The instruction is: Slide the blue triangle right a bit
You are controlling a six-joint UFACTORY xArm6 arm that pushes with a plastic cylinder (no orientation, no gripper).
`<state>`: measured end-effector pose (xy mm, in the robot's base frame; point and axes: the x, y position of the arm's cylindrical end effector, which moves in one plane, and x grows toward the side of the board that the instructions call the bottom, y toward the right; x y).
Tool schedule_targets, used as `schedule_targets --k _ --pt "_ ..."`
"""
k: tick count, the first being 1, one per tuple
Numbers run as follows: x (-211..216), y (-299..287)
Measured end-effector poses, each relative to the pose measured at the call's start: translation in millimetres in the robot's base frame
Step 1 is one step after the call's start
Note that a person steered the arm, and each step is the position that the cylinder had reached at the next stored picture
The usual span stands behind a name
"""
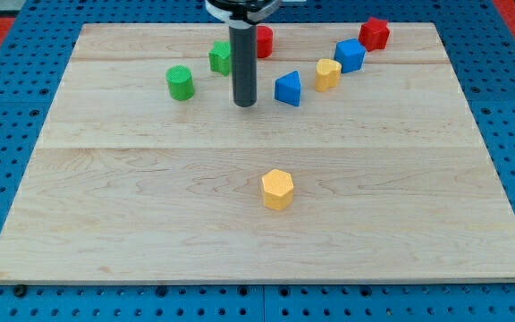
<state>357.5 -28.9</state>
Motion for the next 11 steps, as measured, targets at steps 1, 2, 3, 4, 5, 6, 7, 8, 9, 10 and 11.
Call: schedule_targets --k 1,2,3,4,5,6,7,8,9,10,11 --pt "-24.4 0.6" --pt "-39.3 26.3" --pt "-36.3 45.4" --pt "-27.7 52.4" --pt "-26.0 53.7" --pt "-23.3 54.9" --pt "-22.1 55.2" --pt "-22.0 55.2" --pt "-21.7 55.2" --pt "-21.6 61.5" --pt "-21.6 70.0"
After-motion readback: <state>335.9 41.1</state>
